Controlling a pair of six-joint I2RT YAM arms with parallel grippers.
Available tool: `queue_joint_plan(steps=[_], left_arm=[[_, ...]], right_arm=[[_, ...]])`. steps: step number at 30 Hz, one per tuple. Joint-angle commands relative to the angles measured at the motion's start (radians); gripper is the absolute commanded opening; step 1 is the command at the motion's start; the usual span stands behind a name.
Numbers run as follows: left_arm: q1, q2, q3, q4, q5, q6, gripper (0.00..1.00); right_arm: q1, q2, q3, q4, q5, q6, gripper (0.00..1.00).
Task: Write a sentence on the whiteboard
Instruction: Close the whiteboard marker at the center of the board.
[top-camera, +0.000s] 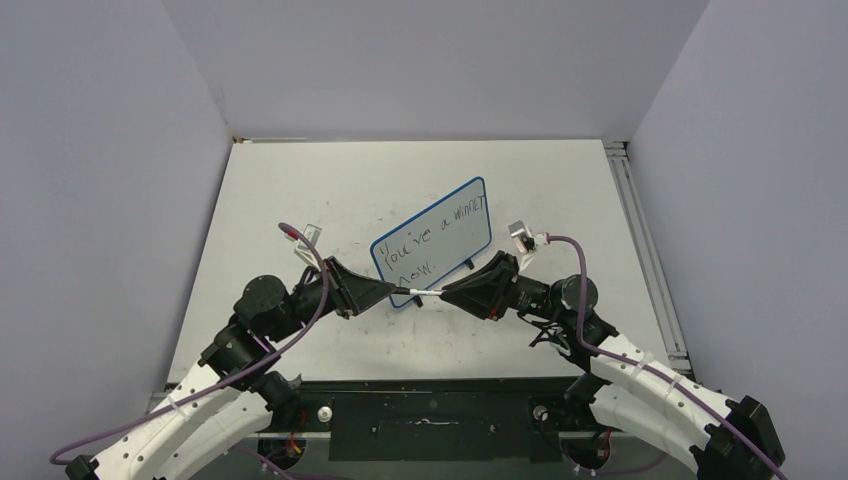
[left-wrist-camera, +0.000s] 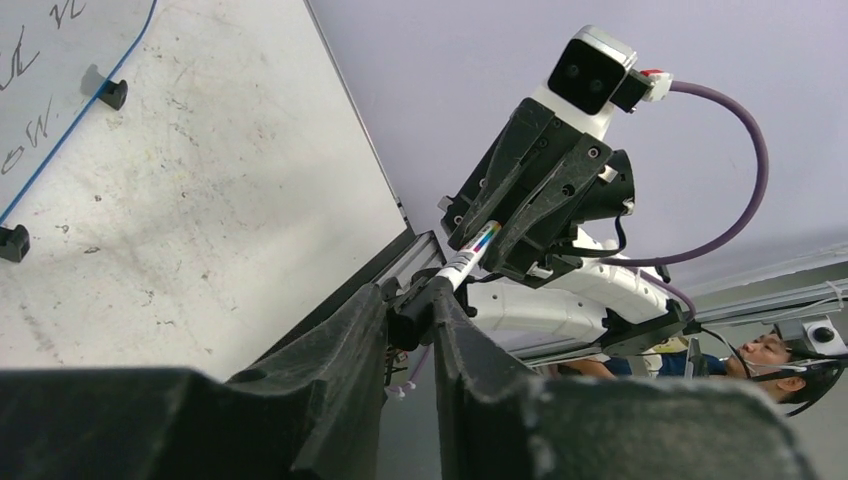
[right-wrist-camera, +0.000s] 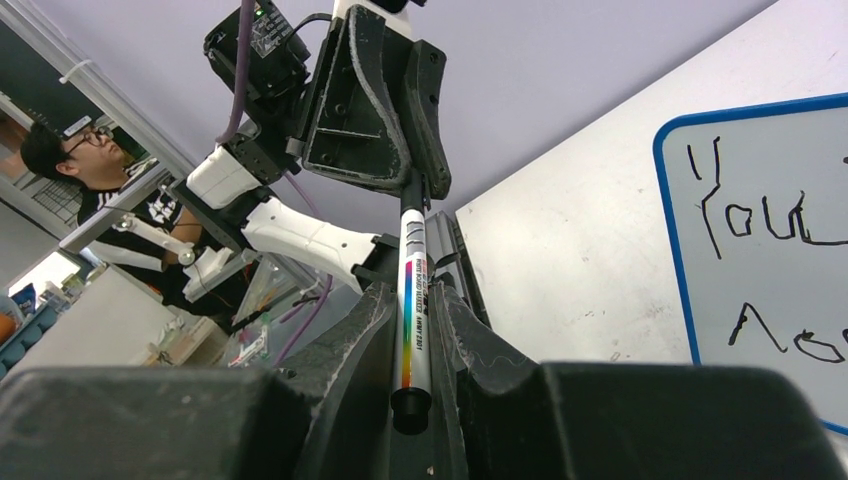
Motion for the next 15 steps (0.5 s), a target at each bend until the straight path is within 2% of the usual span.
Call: queue_joint_plan(steps=[1,5,15], left_arm=[[0.006,-0.008,-0.01,0.086,0.031,-0.026,0.14],[0.007,-0.007,-0.022,0.127,0.043,-0.036,0.0],[0.008,0.0,-0.052,0.182,0.088,-0.051,0.0]], right_arm=[[0.009,-0.011,0.034,0.062,0.008,-0.014,0.05],[0.011,-0.008,0.032,0.077,0.013,-0.009,0.05],[0.036,0.029,0.021,0.205,0.078,0.012,0.05]])
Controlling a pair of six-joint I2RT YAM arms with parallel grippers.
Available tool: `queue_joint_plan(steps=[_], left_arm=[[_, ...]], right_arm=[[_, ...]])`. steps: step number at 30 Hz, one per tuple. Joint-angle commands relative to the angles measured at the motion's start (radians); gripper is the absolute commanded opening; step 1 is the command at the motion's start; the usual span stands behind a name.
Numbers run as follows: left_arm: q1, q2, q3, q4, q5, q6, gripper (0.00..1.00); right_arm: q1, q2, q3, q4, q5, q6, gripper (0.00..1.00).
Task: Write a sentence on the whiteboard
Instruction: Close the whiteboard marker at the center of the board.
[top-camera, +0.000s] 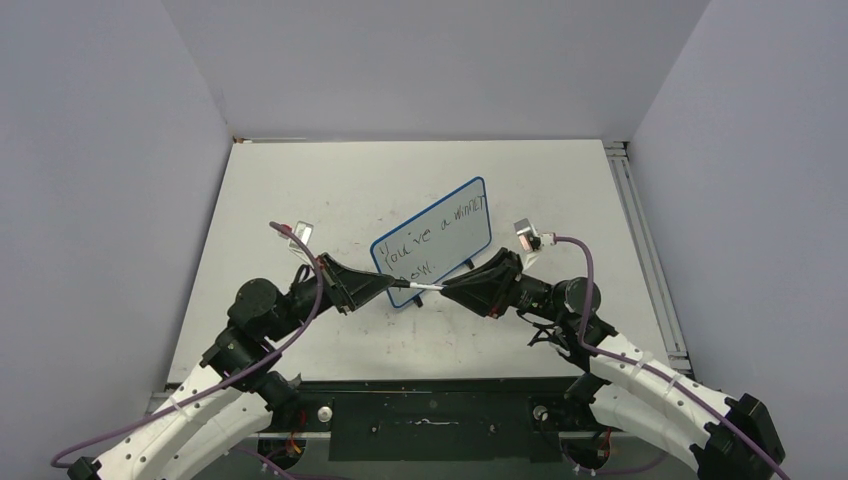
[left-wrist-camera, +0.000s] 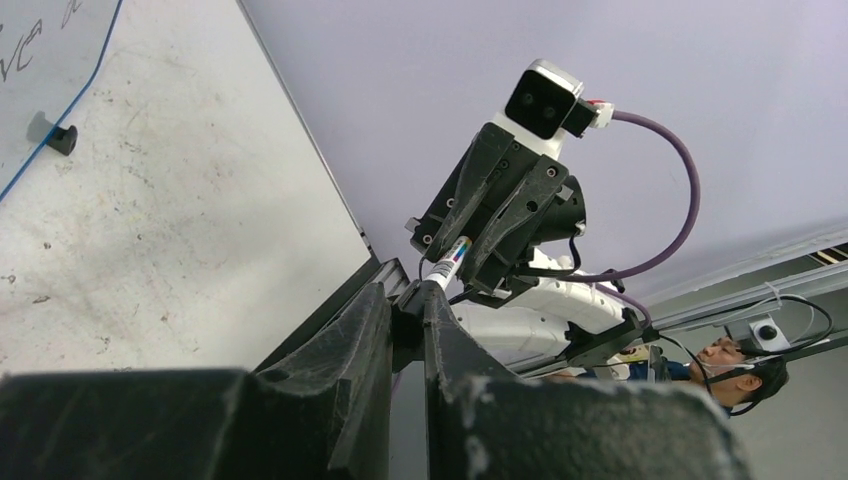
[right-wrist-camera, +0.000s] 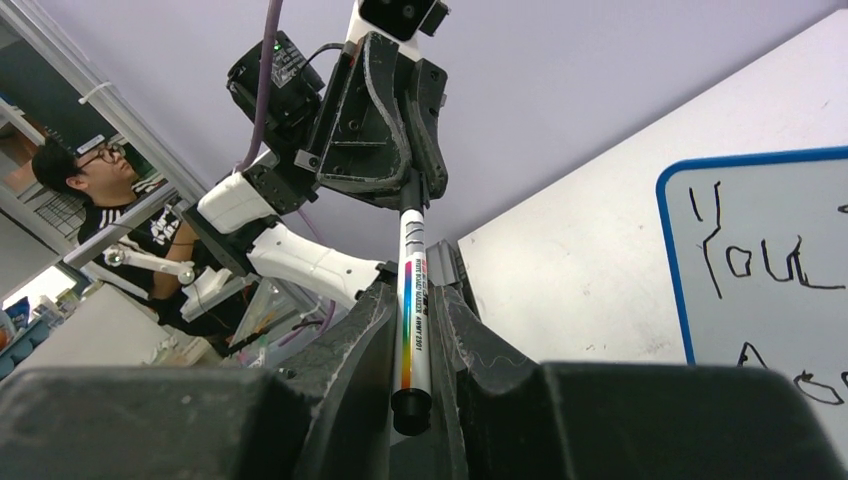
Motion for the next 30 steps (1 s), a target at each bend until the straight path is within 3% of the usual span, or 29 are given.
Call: queue_joint_plan(steps=[1,30], left_arm=[[-0.005,0.011,-0.017,0.065,0.079,0.0,0.0],[-0.048,0.045,-0.063,0.145,0.133,-0.016,0.0]], right_arm=[[0.032,0.036,0.024,0.154,0.052,0.001,0.05],[0.094,0.116,0.04,0.183,0.162,-0.078,0.05]])
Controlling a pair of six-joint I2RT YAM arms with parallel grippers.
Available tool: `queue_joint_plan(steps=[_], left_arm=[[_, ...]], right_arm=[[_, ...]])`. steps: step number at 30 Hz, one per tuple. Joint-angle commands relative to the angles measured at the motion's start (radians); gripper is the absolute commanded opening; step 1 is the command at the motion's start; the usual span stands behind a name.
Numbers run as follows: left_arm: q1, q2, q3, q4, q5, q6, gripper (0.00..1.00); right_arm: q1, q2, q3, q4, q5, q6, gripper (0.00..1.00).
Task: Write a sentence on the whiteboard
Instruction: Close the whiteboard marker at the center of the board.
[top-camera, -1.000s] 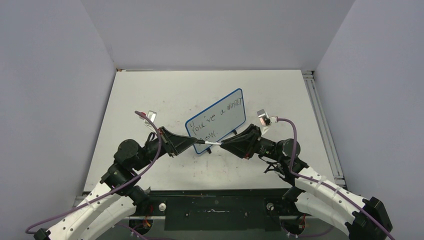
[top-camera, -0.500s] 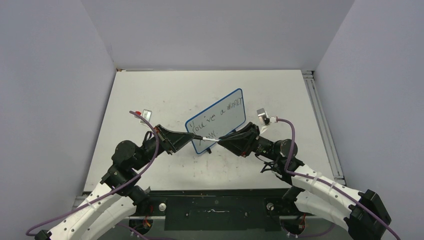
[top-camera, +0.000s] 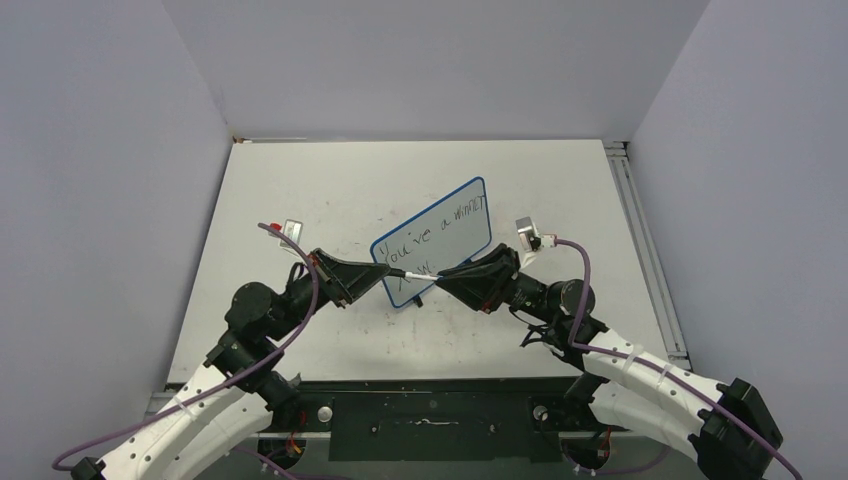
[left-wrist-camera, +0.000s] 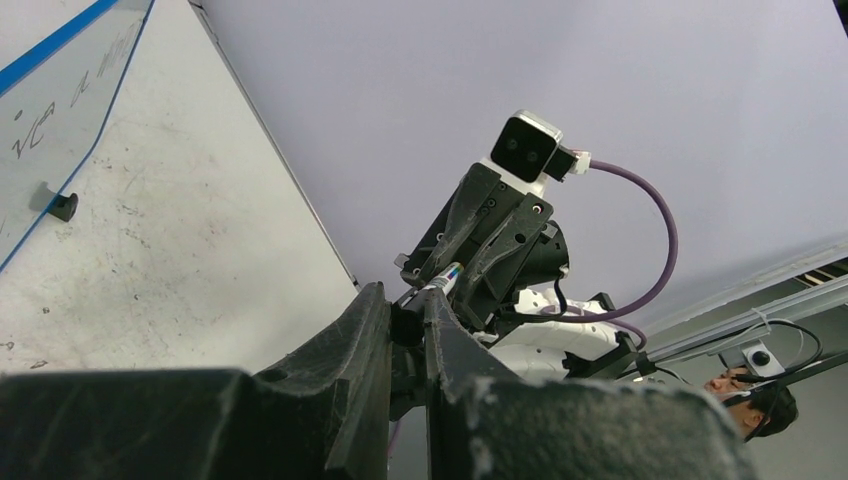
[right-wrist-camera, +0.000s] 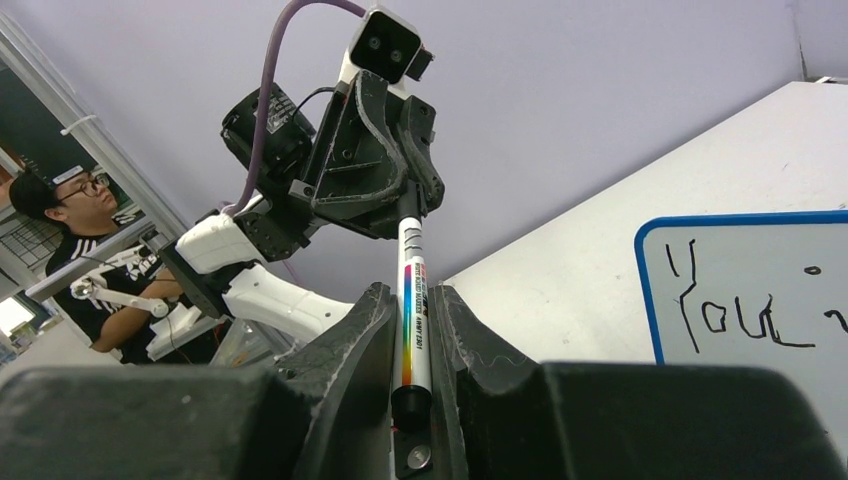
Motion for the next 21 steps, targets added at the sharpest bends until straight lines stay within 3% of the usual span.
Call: queue_joint_plan(steps=[1,11,17,21], left_arm=[[-0.071,0.045,-0.02,0.003,0.167,-0.008,0.0],[-0.13,0.072,-0.02,0.029,0.13,-0.001,0.0],[-0.125,0.065,0.009,-0.054,0.095,0.046,0.0],[-0.084,0.089,0.088,-0.242,0.097,0.168,0.24]], right_arm=[[0.037,0.04,0.041,0.048,0.036,-0.035,0.05],[0.043,0.045,0.041,0.031,0.048,-0.047,0.05],[0.042,0.014,0.043,-0.067,0.081,-0.078,0.05],[0.044,-0.059,0.059,-0.287,0.133,-0.14,0.05]])
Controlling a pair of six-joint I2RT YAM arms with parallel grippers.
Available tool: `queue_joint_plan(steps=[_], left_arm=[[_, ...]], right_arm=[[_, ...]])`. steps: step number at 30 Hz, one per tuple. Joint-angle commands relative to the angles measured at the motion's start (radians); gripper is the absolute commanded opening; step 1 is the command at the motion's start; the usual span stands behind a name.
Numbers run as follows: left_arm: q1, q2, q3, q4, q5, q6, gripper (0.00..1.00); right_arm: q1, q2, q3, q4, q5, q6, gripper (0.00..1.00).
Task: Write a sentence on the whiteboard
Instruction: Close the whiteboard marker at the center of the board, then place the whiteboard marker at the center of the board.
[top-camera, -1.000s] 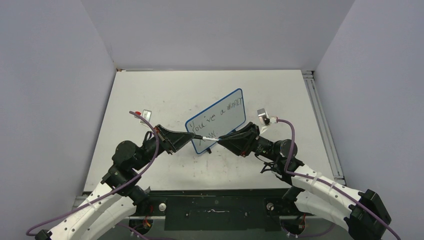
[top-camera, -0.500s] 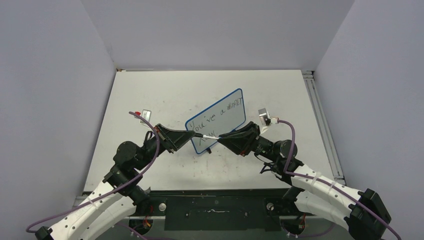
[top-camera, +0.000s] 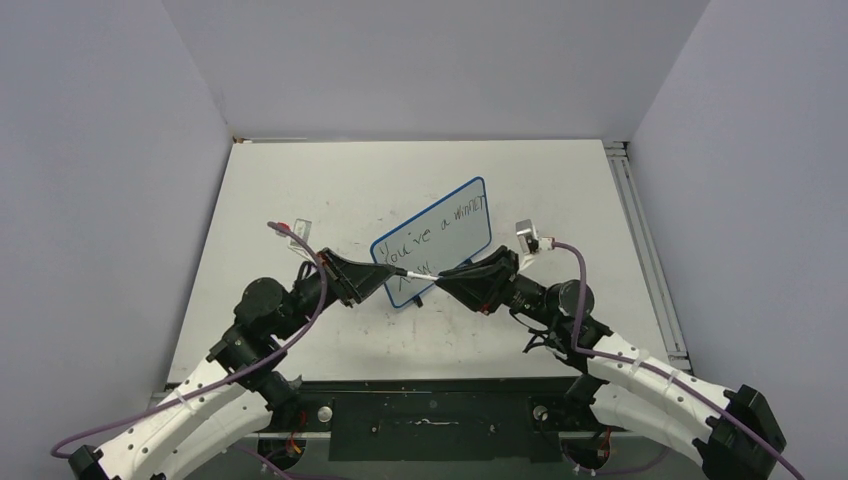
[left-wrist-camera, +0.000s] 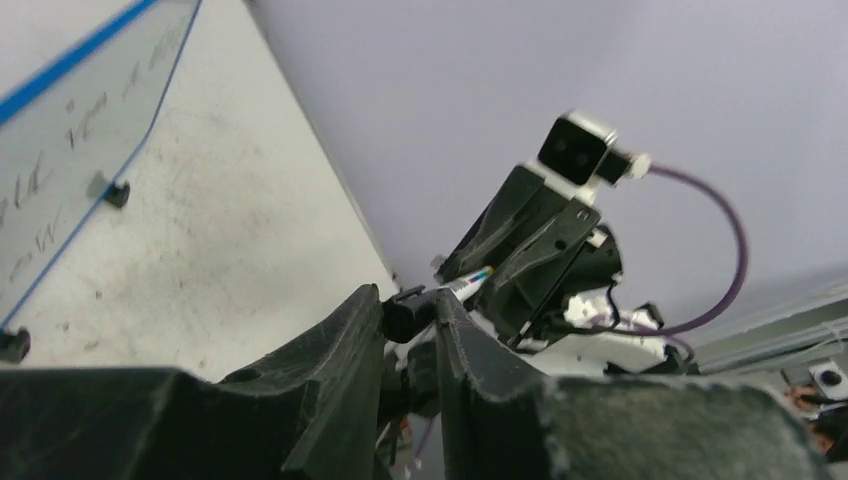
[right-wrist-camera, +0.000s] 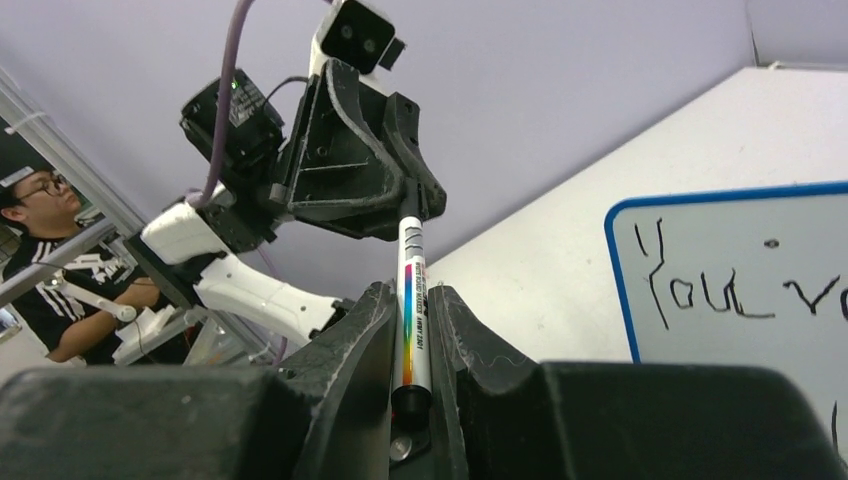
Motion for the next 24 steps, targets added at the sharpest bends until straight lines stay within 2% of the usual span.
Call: queue_joint_plan(steps=[1,2,6,11,17,21,24], left_arm=[[-0.013,0.069,0.108,-0.278,0.206,0.16,0.32],[-0.002,0.079,0.15,-0.325,0.2,0.216,0.42],[0.059,0.112,0.278,-0.493,0.165,0.369,0.64],[0.183,0.176,0.439,-0.663,0.179,0.526,0.74],[0.35,0.218,0.521,-0.718,0.113,0.675,0.77],[0.396,0.22,0.48,-0.693,-0.078,0.75,0.77],[0.4,0.178,0.372,-0.601,-0.22,0.803,0.77]], right_arm=[[0.031,-0.057,0.062,-0.288,0.095,-0.108,0.05],[0.031,-0.079,0.065,-0.382,0.12,-0.124,0.05],[0.032,-0.144,0.074,-0.639,0.185,-0.182,0.05],[0.037,-0.163,0.02,-0.751,0.164,-0.189,0.05],[0.067,-0.094,-0.079,-0.63,0.156,-0.151,0.05],[0.09,0.035,-0.126,-0.452,0.179,-0.104,0.05],[0.13,0.147,-0.125,-0.399,0.261,-0.102,0.06]])
